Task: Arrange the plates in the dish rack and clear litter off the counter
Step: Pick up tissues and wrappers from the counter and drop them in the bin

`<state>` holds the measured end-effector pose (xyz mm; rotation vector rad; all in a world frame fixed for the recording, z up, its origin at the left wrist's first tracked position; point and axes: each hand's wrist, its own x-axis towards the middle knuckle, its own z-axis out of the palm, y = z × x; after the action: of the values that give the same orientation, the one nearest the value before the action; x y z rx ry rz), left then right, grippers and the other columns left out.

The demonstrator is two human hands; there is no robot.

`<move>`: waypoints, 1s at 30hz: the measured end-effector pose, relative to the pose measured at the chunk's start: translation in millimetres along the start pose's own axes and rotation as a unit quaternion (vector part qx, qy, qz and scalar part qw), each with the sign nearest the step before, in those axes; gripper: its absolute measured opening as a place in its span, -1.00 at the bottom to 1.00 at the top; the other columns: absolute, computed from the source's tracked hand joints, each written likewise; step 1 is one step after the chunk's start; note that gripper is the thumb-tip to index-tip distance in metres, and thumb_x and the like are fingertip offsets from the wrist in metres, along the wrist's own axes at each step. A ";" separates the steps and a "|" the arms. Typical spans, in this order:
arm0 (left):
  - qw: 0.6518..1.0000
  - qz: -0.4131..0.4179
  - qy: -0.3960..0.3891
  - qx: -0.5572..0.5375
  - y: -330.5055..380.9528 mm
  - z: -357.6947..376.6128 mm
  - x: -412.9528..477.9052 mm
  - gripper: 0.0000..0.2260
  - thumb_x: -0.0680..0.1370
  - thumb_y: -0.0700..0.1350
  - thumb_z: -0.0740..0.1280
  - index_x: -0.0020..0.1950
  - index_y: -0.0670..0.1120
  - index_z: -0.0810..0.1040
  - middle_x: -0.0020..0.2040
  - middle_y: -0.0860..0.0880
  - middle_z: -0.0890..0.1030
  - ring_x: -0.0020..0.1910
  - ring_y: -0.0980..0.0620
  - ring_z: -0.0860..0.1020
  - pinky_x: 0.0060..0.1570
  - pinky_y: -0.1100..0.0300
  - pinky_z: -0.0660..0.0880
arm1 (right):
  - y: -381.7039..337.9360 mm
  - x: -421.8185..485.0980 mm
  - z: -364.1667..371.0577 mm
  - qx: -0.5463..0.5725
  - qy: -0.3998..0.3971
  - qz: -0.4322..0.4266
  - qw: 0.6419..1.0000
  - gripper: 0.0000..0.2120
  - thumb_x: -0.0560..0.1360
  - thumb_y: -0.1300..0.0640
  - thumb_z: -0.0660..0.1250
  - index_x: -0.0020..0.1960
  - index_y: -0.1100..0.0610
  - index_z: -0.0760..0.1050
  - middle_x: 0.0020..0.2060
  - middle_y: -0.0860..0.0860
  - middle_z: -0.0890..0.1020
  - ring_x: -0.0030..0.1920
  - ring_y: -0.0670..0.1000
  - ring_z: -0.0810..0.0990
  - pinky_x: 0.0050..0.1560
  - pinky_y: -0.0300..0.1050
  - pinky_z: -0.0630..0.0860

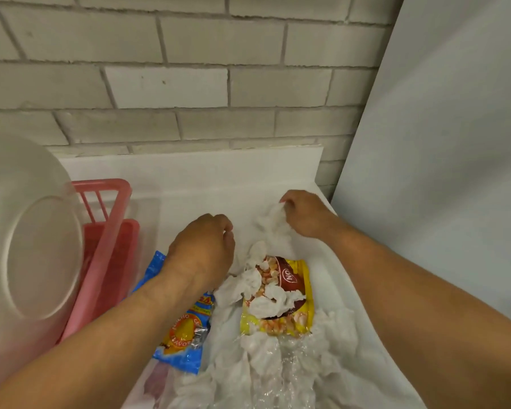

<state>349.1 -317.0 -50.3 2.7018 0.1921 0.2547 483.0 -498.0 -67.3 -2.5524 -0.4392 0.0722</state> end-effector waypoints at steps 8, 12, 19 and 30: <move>0.988 0.035 -0.149 0.012 14.0 15.4 23.6 -0.67 0.61 0.12 0.11 0.23 -0.02 0.48 0.14 -0.02 0.54 0.04 -0.01 0.51 -0.02 0.12 0.46 | 5.2 -55.9 -36.7 0.198 0.130 0.073 0.969 -0.51 0.48 0.40 0.00 -0.31 0.02 0.60 -0.25 -0.10 0.58 -0.30 -0.09 0.48 -0.49 -0.39 0.36; 0.969 0.020 -0.222 0.106 25.3 26.6 35.7 -0.55 0.51 0.29 0.21 -0.08 -0.10 0.54 -0.06 -0.03 0.59 -0.11 -0.03 0.55 -0.22 0.17 0.42 | 7.9 -74.8 -41.5 0.299 0.135 0.131 0.936 -0.67 0.48 0.37 0.09 -0.31 0.12 0.54 -0.35 -0.04 0.54 -0.33 -0.07 0.47 -0.34 -0.24 0.39; 0.993 0.018 -0.112 -0.043 26.4 25.8 33.8 -0.65 0.58 0.07 0.24 -0.31 -0.12 0.48 -0.31 -0.01 0.53 -0.29 0.01 0.49 -0.30 0.17 0.38 | 13.4 -100.9 -37.6 0.310 0.119 0.158 0.930 -0.76 0.33 0.00 0.52 -0.23 0.11 0.52 -0.39 -0.06 0.59 -0.33 -0.02 0.60 -0.34 -0.15 0.52; 0.966 0.017 0.042 -0.256 9.4 -52.0 15.4 -0.69 0.62 -0.21 0.04 0.18 0.05 0.48 -0.10 -0.01 0.58 -0.12 -0.01 0.57 -0.26 0.27 0.46 | -20.3 -117.4 -29.0 0.342 0.147 0.117 0.921 -0.78 0.59 0.20 0.24 -0.04 -0.10 0.54 -0.19 -0.03 0.65 -0.29 -0.14 0.57 -0.44 -0.33 0.41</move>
<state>354.2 -302.3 2.5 2.1838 0.0882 0.3735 370.1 -534.6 -36.4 -1.8641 0.0223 -0.0635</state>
